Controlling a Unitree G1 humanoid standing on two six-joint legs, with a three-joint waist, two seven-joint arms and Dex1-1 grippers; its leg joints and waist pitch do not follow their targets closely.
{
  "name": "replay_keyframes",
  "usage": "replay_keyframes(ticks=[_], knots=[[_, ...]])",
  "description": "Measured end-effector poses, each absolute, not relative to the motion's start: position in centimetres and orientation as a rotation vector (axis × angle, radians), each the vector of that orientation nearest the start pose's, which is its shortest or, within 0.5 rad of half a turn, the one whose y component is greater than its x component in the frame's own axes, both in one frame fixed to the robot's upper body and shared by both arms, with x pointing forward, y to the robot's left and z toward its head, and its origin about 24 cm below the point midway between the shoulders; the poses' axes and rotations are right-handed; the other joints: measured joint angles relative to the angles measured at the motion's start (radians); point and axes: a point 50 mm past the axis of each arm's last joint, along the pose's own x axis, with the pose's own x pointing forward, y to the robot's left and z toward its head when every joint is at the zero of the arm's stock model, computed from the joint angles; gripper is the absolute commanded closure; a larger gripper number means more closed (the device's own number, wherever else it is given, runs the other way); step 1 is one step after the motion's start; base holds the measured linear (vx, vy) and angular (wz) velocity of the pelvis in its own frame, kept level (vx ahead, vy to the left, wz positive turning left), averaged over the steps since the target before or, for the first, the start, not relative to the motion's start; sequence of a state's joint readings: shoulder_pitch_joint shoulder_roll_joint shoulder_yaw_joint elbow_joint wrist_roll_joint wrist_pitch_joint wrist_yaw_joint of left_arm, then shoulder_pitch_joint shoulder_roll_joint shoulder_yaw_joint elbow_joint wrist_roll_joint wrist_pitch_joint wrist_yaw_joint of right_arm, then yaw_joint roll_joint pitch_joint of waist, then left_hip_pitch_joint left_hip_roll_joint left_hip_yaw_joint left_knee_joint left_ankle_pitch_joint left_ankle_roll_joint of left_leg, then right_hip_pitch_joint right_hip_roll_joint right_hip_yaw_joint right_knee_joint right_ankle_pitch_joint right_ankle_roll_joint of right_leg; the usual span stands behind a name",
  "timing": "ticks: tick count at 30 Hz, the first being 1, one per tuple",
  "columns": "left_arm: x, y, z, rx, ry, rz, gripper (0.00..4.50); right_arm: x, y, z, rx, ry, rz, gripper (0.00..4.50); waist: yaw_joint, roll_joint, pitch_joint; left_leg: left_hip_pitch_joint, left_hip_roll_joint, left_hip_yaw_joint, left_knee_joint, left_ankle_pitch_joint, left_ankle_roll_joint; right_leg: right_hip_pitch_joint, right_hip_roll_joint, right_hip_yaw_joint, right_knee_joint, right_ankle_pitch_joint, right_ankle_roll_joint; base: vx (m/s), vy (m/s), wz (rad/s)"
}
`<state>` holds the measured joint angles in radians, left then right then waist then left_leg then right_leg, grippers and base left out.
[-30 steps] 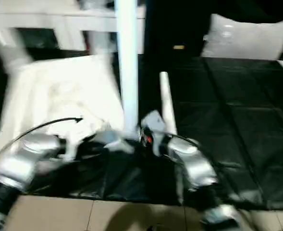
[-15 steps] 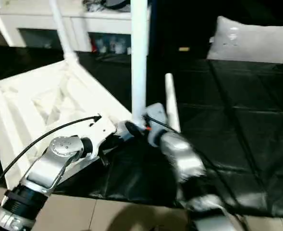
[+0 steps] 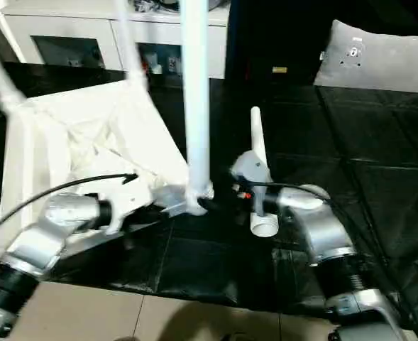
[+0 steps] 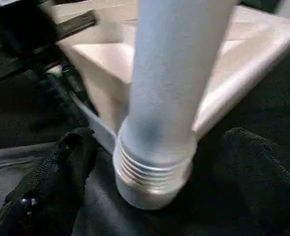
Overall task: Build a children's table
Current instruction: Rotate leg to tighten
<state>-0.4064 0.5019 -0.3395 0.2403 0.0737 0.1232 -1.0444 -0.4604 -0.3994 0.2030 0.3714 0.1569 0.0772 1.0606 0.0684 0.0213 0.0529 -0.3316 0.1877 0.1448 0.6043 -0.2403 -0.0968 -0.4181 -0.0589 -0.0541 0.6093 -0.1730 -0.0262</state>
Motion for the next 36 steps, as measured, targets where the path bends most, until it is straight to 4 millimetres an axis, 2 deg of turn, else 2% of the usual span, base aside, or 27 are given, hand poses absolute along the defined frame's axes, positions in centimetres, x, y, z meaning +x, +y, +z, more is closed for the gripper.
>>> replay_keyframes(ticks=[2,4,5,10,12,14,18,19,24,27,30,33,34,36], knots=[[28.6,14.8,5.6,0.634,0.379,-1.276,4.50,30.5,-14.3,6.7,-0.272,0.222,1.206,0.20,0.012,0.000,0.000,0.000,0.001,0.001,0.000,0.000,0.000,0.000,0.000,-0.001,0.000,0.000,-0.001,0.000,0.000,0.00],[28.4,14.9,5.7,0.646,0.379,-1.325,4.50,30.4,-14.3,6.4,-0.264,0.239,1.232,0.55,0.023,0.000,0.000,0.000,0.002,0.002,0.000,0.000,0.000,0.001,0.000,-0.001,0.000,-0.001,-0.002,0.000,0.000,0.00],[28.3,14.9,5.7,0.653,0.379,-1.335,4.50,30.3,-14.0,6.3,-0.262,0.242,1.250,0.55,0.025,0.000,0.000,0.000,0.002,0.002,0.000,0.000,0.000,0.001,0.000,-0.002,0.000,-0.001,-0.002,0.000,0.000,0.00],[28.3,15.0,5.9,0.667,0.389,-1.363,4.50,30.1,-13.1,5.8,-0.241,0.243,1.281,0.99,0.026,0.000,0.000,0.000,0.003,0.002,0.000,0.000,0.000,0.001,0.000,-0.002,0.000,-0.002,-0.002,0.000,0.000,0.00],[28.3,15.0,5.9,0.669,0.385,-1.368,4.50,30.0,-12.9,5.4,-0.230,0.259,1.295,1.02,0.027,0.000,0.000,-0.001,0.003,0.002,0.000,0.000,-0.001,0.001,0.000,-0.003,0.001,-0.002,-0.003,0.000,0.000,0.00],[28.3,15.0,5.9,0.671,0.381,-1.380,4.50,29.9,-12.7,5.2,-0.226,0.265,1.301,1.39,0.029,0.000,0.000,-0.001,0.004,0.002,0.000,0.000,-0.001,0.001,-0.001,-0.004,0.001,-0.003,-0.003,0.000,0.000,0.00],[28.2,15.1,5.9,0.673,0.379,-1.392,4.50,29.8,-12.5,5.1,-0.221,0.265,1.318,1.56,0.032,0.000,0.000,-0.001,0.004,0.002,0.000,0.000,-0.001,0.001,-0.001,-0.005,0.001,-0.003,-0.004,0.000,0.000,0.00],[28.2,15.1,5.9,0.673,0.379,-1.391,4.50,29.8,-12.5,5.1,-0.220,0.265,1.319,1.72,0.032,0.000,0.000,-0.001,0.004,0.002,0.000,0.000,-0.002,0.001,-0.001,-0.005,0.001,-0.003,-0.004,0.000,0.000,0.00],[28.2,15.3,5.8,0.661,0.385,-1.390,4.50,29.8,-12.3,5.0,-0.188,0.276,1.326,1.79,0.032,0.000,0.000,0.000,0.005,0.002,0.000,0.000,-0.004,0.001,-0.001,-0.007,0.002,-0.003,-0.004,0.000,0.000,0.00],[27.9,15.2,5.7,0.598,0.398,-1.368,4.50,29.7,-11.9,4.9,-0.167,0.278,1.321,1.80,0.029,0.000,-0.001,0.000,0.006,0.002,0.000,0.000,-0.004,0.001,-0.001,-0.007,0.002,-0.004,-0.004,0.000,0.000,0.00],[27.5,15.4,5.4,0.533,0.435,-1.301,4.50,29.5,-11.2,4.4,-0.130,0.270,1.269,1.80,0.020,0.003,-0.006,0.001,0.006,0.002,0.000,0.000,-0.005,0.003,-0.001,-0.008,0.001,-0.004,-0.005,0.000,0.000,0.00],[27.7,15.2,5.1,0.475,0.462,-1.205,4.50,29.9,-10.4,3.9,-0.087,0.269,1.163,1.80,0.000,0.005,-0.007,0.006,0.006,0.002,-0.001,0.000,-0.010,0.006,-0.001,-0.008,0.001,-0.004,-0.005,0.000,0.000,0.00],[27.8,14.6,4.6,0.394,0.467,-1.076,4.50,30.4,-9.7,3.3,-0.034,0.264,1.026,1.81,-0.016,0.005,-0.007,0.012,0.006,0.002,-0.001,0.001,-0.012,0.010,-0.001,-0.008,0.002,-0.004,-0.004,0.000,0.000,0.00],[28.3,13.3,4.4,0.316,0.471,-0.942,4.50,31.4,-8.4,3.0,0.018,0.259,0.844,1.81,-0.039,0.006,-0.007,0.017,0.005,0.001,-0.002,0.001,-0.013,0.012,-0.001,-0.009,0.001,-0.006,-0.002,0.000,0.000,0.00]])
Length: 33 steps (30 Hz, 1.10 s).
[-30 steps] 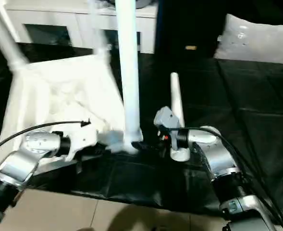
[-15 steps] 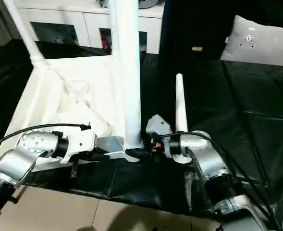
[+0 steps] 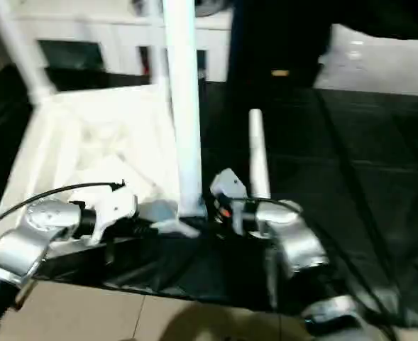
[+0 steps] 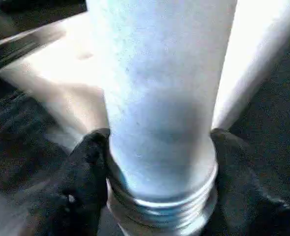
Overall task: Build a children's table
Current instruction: Rotate leg to tighten
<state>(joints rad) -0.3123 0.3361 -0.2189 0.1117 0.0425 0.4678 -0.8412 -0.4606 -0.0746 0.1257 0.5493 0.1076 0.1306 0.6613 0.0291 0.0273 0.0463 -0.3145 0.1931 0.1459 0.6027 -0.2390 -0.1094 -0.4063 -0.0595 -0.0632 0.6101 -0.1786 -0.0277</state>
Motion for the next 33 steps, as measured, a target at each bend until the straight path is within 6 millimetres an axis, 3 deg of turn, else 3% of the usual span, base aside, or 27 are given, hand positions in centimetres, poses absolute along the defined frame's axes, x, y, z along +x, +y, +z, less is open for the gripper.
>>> replay_keyframes(ticks=[1,4,5,7,10,16,21,29,30,33], knots=[[28.4,12.4,4.3,0.275,0.470,-0.887,4.50,32.0,-7.9,3.1,0.027,0.266,0.762,1.81,-0.010,0.000,0.000,0.000,0.000,-0.004,0.000,0.000,0.000,-0.001,-0.001,-0.003,-0.002,0.000,0.000,0.000,0.000,0.00],[28.3,10.8,4.3,0.230,0.464,-0.838,4.50,32.8,-7.4,3.3,0.014,0.276,0.678,1.81,-0.016,-0.003,0.000,-0.001,-0.001,-0.006,-0.002,0.000,0.000,-0.001,0.000,-0.006,-0.005,0.000,0.000,0.000,0.000,0.00],[28.3,10.7,4.4,0.227,0.461,-0.835,4.50,32.8,-7.4,3.3,0.013,0.273,0.671,1.11,-0.011,-0.002,0.000,-0.001,-0.001,-0.006,-0.004,0.000,0.000,-0.001,0.000,-0.006,-0.004,0.000,0.000,0.000,0.000,0.00],[28.4,10.5,4.4,0.234,0.457,-0.837,4.50,32.8,-7.4,3.4,0.015,0.269,0.669,1.11,0.006,-0.001,0.000,-0.001,0.000,-0.006,-0.008,0.000,0.000,-0.001,0.000,-0.007,-0.004,0.000,-0.001,0.000,0.000,0.00],[28.4,9.8,4.6,0.266,0.442,-0.874,4.50,33.0,-7.9,3.4,0.026,0.267,0.647,0.69,0.033,0.003,0.000,-0.004,0.001,-0.005,-0.009,0.000,0.000,-0.002,0.000,-0.006,-0.003,0.000,-0.001,0.000,0.000,0.00],[29.2,9.8,4.9,0.373,0.404,-0.893,4.50,32.7,-8.7,3.5,0.020,0.237,0.626,0.15,0.057,0.004,0.000,-0.009,0.001,-0.003,-0.009,0.002,0.001,-0.004,-0.001,-0.006,-0.005,0.002,-0.004,0.000,0.000,0.00],[30.5,10.2,5.1,0.464,0.368,-0.894,4.50,32.5,-9.8,4.3,0.001,0.198,0.604,0.07,0.060,0.004,0.000,-0.016,0.001,-0.003,-0.008,0.003,0.000,-0.011,-0.001,-0.006,-0.003,0.003,-0.005,0.000,0.000,0.00],[32.0,11.0,5.1,0.531,0.324,-0.850,4.50,32.5,-12.9,5.8,-0.047,0.153,0.503,0.07,0.055,0.005,0.001,-0.017,0.001,-0.003,-0.008,0.004,-0.002,-0.013,0.000,-0.006,-0.002,0.003,-0.005,0.000,0.000,0.00],[32.0,11.0,5.1,0.528,0.322,-0.849,4.07,32.6,-13.1,6.0,-0.051,0.145,0.496,0.00,0.055,0.005,0.001,-0.017,0.002,-0.003,-0.008,0.004,-0.002,-0.013,0.000,-0.006,-0.002,0.003,-0.005,0.000,0.000,0.00],[31.9,11.1,5.5,0.489,0.304,-0.849,3.91,32.1,-13.4,6.7,-0.056,0.117,0.514,0.00,0.058,0.004,0.001,-0.019,0.002,-0.003,-0.009,0.005,-0.001,-0.015,0.000,-0.006,-0.002,0.003,-0.004,0.000,0.000,0.00]])
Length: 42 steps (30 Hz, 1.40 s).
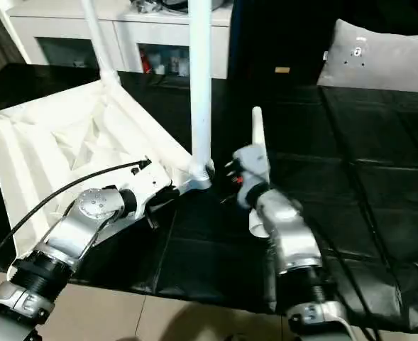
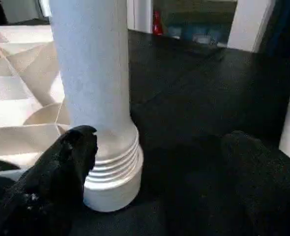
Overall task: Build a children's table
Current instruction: Rotate leg to tighten, then rotate table base
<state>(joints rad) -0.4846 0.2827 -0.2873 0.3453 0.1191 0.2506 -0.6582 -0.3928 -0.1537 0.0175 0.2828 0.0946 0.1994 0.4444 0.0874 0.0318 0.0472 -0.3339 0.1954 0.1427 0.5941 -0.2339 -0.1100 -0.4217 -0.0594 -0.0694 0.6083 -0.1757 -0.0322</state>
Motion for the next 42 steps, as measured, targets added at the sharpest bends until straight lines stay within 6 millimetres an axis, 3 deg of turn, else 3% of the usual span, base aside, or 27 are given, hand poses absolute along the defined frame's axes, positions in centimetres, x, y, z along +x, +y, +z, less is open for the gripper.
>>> replay_keyframes(ticks=[3,9,14,19,22,27,30,36,42], knots=[[31.7,11.2,6.8,0.443,0.237,-0.857,3.61,31.7,-13.7,7.4,-0.062,0.099,0.556,0.00,0.001,0.000,0.000,0.000,0.000,0.001,0.000,0.002,0.004,0.000,0.000,0.000,0.000,0.000,0.000,0.000,0.000,0.00],[30.6,12.1,8.1,0.409,0.181,-0.860,3.61,30.6,-12.8,7.4,-0.071,0.127,0.676,0.00,-0.002,0.001,0.000,0.001,0.001,0.002,0.000,0.001,0.003,0.000,0.000,0.000,0.000,0.000,0.000,0.000,0.000,0.00],[30.4,17.7,10.1,0.454,0.219,-0.649,4.00,28.5,-10.6,6.5,-0.070,0.182,0.848,0.00,-0.004,0.003,0.002,0.001,0.003,0.001,0.000,-0.001,-0.002,0.000,0.002,0.000,0.001,0.000,0.000,0.000,0.000,0.00],[28.3,24.4,10.0,0.587,0.401,-0.451,4.44,26.9,-8.6,5.3,-0.116,0.288,0.984,0.00,-0.005,0.003,0.002,0.001,0.003,0.001,0.000,-0.001,-0.002,0.000,0.002,0.000,0.000,-0.002,0.001,0.000,0.000,0.00],[27.7,26.7,10.2,0.635,0.465,-0.374,4.44,26.5,-8.2,4.7,-0.105,0.331,0.984,0.00,0.010,0.001,0.002,0.002,0.002,0.001,0.000,-0.001,-0.002,0.003,0.001,0.000,-0.001,-0.002,0.002,0.000,0.000,0.00],[27.0,29.8,10.1,0.770,0.609,-0.257,4.44,27.5,-8.4,4.3,-0.156,0.379,0.934,0.00,0.003,0.001,0.002,0.002,0.002,0.000,0.000,-0.001,-0.003,0.004,0.001,0.001,-0.001,-0.002,0.002,0.000,0.000,0.00],[26.8,30.3,10.0,0.797,0.637,-0.229,4.44,27.5,-8.6,3.7,-0.173,0.408,0.920,0.00,0.003,0.002,0.003,0.002,0.002,0.000,0.000,-0.001,-0.003,0.003,0.001,0.000,0.000,-0.002,0.001,0.000,0.000,0.00],[26.7,30.4,8.9,0.819,0.692,-0.240,4.44,28.4,-7.2,3.3,-0.157,0.420,0.923,0.00,-0.004,0.005,0.004,0.002,0.003,0.000,0.000,-0.001,-0.004,0.002,0.002,0.000,0.002,-0.001,0.000,0.000,0.000,0.00],[25.1,29.6,6.6,0.802,0.817,-0.378,4.44,29.8,-5.9,2.9,-0.157,0.433,0.914,0.00,-0.002,0.005,0.004,0.002,0.003,0.000,0.000,0.000,-0.004,0.003,0.001,0.000,0.002,-0.001,0.000,0.000,0.000,0.00]])
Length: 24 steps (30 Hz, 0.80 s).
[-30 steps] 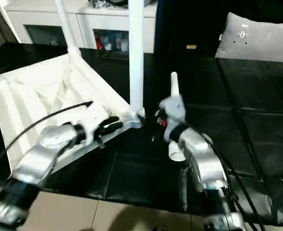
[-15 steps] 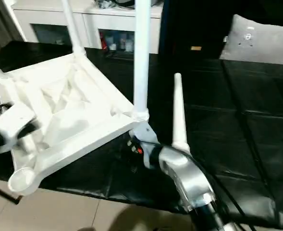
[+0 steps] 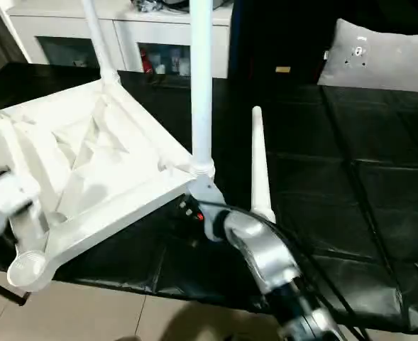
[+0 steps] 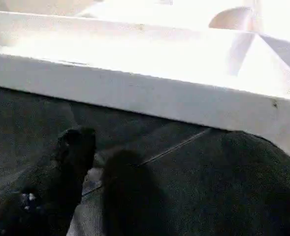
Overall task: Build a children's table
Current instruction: Rotate table base
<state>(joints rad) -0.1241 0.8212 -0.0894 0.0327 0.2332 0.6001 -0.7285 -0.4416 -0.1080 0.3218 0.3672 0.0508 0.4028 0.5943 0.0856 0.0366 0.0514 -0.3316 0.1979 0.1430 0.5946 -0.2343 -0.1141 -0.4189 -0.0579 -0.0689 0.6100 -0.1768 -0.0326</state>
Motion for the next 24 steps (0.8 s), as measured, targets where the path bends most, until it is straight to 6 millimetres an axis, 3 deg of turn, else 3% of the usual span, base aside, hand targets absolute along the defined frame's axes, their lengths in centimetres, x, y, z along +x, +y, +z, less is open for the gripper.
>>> replay_keyframes(ticks=[6,9,13,24], knots=[[23.2,27.9,7.0,0.753,0.848,-0.647,4.44,31.0,-5.3,2.4,-0.183,0.476,0.895,0.00,0.001,-0.001,-0.002,0.001,0.000,0.000,0.000,0.000,0.000,0.001,0.000,0.000,0.001,0.000,-0.001,0.000,0.000,0.00],[22.9,26.0,6.9,0.666,0.806,-0.790,4.44,31.4,-5.2,2.3,-0.195,0.476,0.891,0.00,0.000,-0.004,-0.004,0.002,0.000,0.001,0.001,0.000,0.000,0.002,0.000,0.001,0.001,0.000,-0.002,0.000,0.000,0.00],[22.6,24.2,6.8,0.570,0.796,-0.915,4.44,31.9,-5.1,2.1,-0.212,0.462,0.875,0.00,-0.011,-0.006,-0.005,0.003,0.000,0.001,0.001,0.001,-0.002,0.000,0.000,0.001,0.003,0.000,-0.003,0.000,0.000,0.00],[26.1,17.4,5.6,0.503,0.565,-1.073,4.44,33.4,-8.2,2.6,-0.253,0.444,0.718,0.00,-0.014,-0.003,-0.003,0.001,0.001,0.001,0.001,0.003,-0.004,0.000,0.000,0.000,0.003,0.002,-0.004,0.000,0.000,0.00]])
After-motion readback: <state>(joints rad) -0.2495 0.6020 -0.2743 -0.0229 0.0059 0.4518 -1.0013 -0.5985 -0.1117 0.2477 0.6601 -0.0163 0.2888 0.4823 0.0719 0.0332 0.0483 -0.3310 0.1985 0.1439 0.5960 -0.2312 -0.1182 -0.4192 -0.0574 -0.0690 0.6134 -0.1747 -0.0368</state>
